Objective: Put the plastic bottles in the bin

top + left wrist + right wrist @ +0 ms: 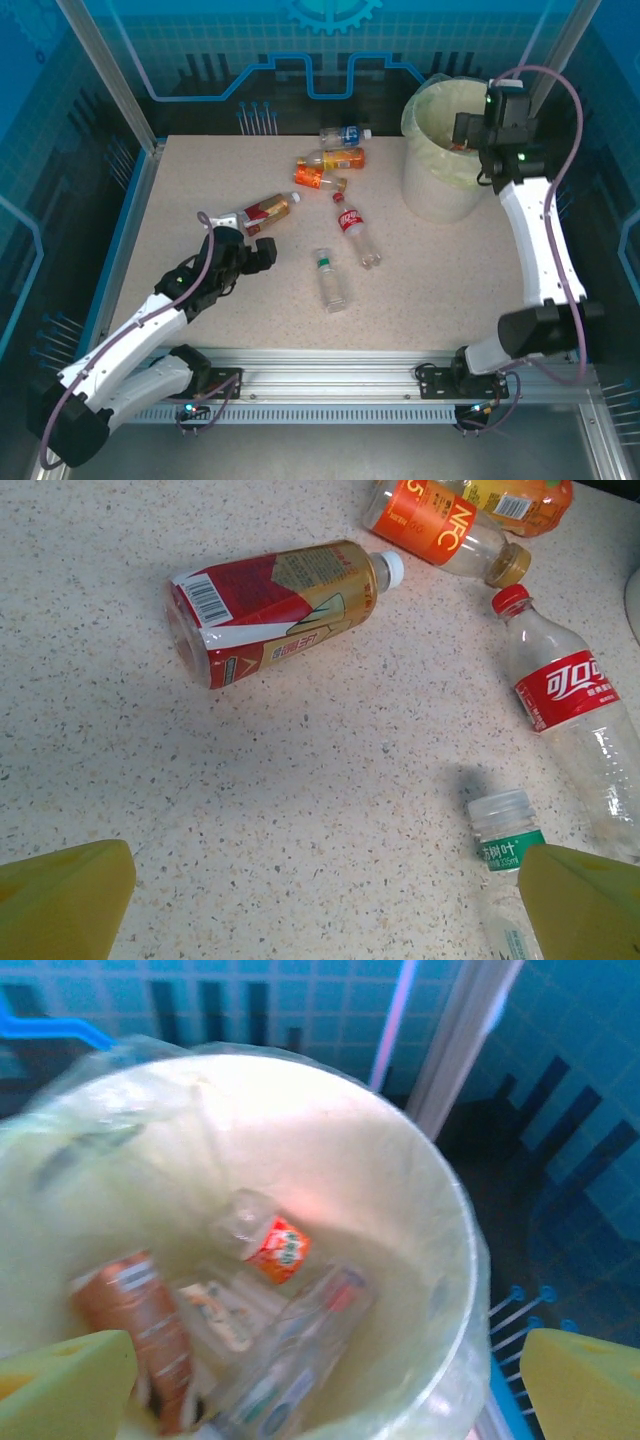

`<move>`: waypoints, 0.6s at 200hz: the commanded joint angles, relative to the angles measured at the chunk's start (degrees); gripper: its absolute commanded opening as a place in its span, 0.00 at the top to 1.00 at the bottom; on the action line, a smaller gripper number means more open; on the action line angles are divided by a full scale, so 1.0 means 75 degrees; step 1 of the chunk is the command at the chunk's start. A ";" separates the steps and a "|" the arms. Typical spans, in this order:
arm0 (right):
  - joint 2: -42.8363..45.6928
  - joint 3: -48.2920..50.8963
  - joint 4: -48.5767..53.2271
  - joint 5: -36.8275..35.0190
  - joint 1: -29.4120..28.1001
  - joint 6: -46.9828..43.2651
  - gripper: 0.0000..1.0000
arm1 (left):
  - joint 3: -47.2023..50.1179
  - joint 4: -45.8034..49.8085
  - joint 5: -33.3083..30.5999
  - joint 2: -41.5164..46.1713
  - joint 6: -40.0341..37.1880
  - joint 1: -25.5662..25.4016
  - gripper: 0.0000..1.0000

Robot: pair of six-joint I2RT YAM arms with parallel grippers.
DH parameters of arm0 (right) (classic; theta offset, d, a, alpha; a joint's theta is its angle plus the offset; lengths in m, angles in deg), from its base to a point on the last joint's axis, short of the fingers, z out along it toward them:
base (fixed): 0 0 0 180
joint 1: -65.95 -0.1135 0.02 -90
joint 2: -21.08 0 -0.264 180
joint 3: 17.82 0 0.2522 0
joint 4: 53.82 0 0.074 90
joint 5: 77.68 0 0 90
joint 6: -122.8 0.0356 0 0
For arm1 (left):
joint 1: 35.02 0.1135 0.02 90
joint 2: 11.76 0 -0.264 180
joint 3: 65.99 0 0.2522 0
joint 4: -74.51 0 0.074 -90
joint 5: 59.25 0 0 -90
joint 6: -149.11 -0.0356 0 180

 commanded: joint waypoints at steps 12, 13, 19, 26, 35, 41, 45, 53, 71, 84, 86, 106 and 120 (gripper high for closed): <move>0.1621 0.1743 -0.1154 0.1854 -0.0382 0.0633 0.00 | -0.0525 0.0431 -0.0137 -0.0374 0.0328 0.0173 0.01; 0.1672 0.1815 -0.1170 0.1918 -0.0394 0.0652 0.00 | -0.0538 0.0438 -0.0135 -0.0386 0.0332 0.0180 0.01; 0.1948 0.2159 -0.1363 0.2297 -0.0461 0.0746 0.00 | -0.0594 0.0476 -0.0133 -0.0457 0.0363 0.0197 0.01; 0.2224 0.2533 -0.1524 0.2673 -0.0562 0.0883 0.00 | -0.0657 0.0523 -0.0142 -0.0539 0.0402 0.0210 0.01; 0.2507 0.2926 -0.1584 0.3002 -0.0752 0.1042 0.00 | -0.0712 0.0557 -0.0127 -0.0624 0.0468 0.0231 0.01; 0.2661 0.3145 -0.1564 0.3115 -0.0901 0.1173 0.00 | -0.0726 0.0562 -0.0122 -0.0666 0.0514 0.0244 0.01; 0.2746 0.3303 -0.1542 0.3175 -0.1013 0.1270 0.00 | -0.0737 0.0563 -0.0099 -0.0689 0.0551 0.0251 0.01; 0.2892 0.3625 -0.1492 0.3246 -0.1235 0.1493 0.00 | -0.0723 0.0548 -0.0058 -0.0742 0.0609 0.0263 0.01; 0.3016 0.4239 -0.1273 0.3233 -0.1893 0.1727 0.00 | -0.0741 0.0530 0.0052 -0.0856 0.0677 0.0292 0.01; 0.2891 0.4561 -0.0998 0.3054 -0.2336 0.1844 0.00 | -0.0784 0.0574 0.0065 -0.0919 0.0747 0.0310 0.01; 0.2857 0.4597 -0.0960 0.3050 -0.2394 0.1861 0.00 | -0.0785 0.0580 0.0072 -0.0930 0.0752 0.0314 0.01; 0.2349 0.4992 -0.0866 0.3040 -0.2910 0.2069 0.00 | -0.0797 0.0551 0.0141 -0.0985 0.0802 0.0348 0.01; 0.1850 0.5133 -0.1010 0.3217 -0.3214 0.1983 0.00 | -0.0814 0.0561 0.0174 -0.1023 0.0827 0.0362 0.01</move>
